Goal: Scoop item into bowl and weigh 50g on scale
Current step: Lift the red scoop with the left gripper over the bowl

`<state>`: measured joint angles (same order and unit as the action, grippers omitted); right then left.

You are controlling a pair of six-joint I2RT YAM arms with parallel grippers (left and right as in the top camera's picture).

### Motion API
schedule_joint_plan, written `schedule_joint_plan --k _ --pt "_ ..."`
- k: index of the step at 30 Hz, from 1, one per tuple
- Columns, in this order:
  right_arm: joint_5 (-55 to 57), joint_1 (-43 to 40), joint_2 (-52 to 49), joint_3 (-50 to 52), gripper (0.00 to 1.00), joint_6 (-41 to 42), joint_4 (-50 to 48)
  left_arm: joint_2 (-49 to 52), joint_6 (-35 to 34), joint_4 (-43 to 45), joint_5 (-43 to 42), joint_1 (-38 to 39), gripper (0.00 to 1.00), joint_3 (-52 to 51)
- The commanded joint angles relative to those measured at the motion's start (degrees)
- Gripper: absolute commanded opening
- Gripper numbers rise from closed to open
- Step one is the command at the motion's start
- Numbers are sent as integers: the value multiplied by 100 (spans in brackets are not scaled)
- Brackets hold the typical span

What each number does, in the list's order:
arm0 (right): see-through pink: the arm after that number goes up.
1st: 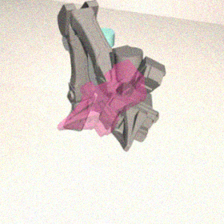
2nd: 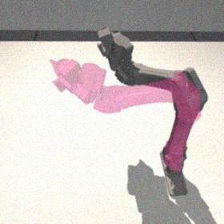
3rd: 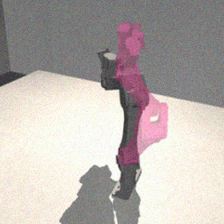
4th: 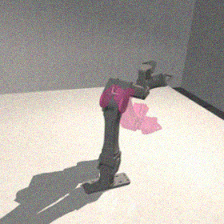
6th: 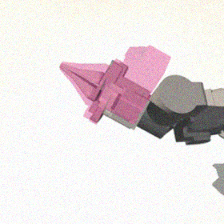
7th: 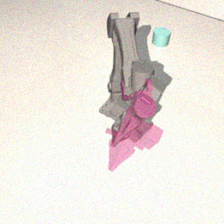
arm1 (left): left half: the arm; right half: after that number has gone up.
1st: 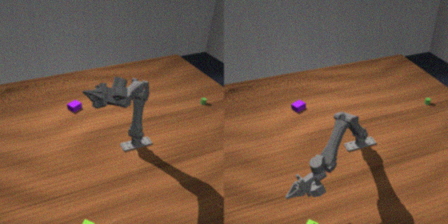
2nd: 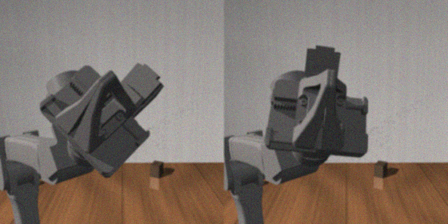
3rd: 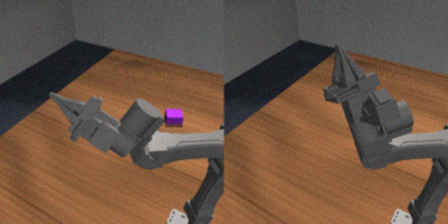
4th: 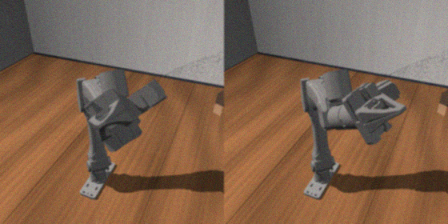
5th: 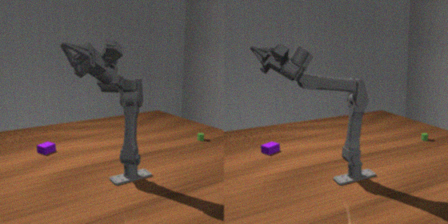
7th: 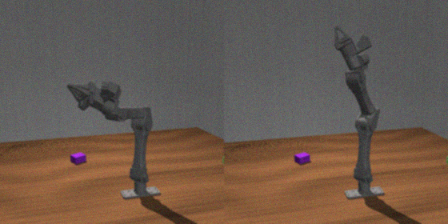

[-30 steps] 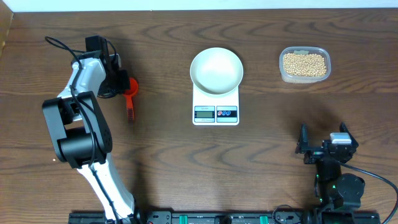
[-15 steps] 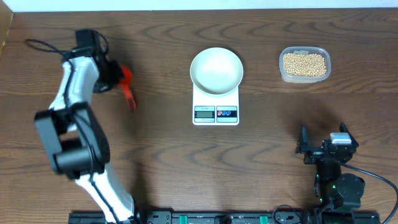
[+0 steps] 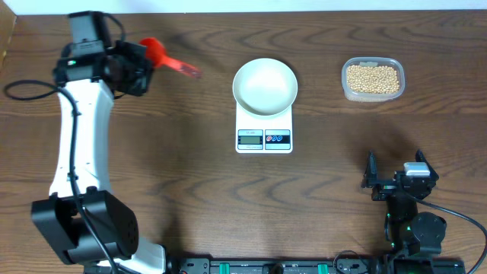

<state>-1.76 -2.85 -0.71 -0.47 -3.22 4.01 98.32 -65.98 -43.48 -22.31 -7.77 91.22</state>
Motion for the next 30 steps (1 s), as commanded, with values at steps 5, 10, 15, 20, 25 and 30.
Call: schedule_joint_plan --k 5,10,15,20,25,30 --pt "-50 28 26 17 99 -4 11 33 -466 101 -304 850 7 20" --pt "-48 28 26 17 99 -4 11 33 -470 492 -452 1320 8 20" --pt "-28 26 26 17 99 -7 -24 33 -592 549 -444 1779 7 20" --pt "-39 28 28 17 99 -2 -162 33 -592 614 -356 2194 7 20" --pt "-1025 28 28 15 99 0 -472 35 -592 675 -350 2275 7 17" --pt "-2199 28 26 15 99 -4 -1158 35 -590 671 -256 2277 7 15"
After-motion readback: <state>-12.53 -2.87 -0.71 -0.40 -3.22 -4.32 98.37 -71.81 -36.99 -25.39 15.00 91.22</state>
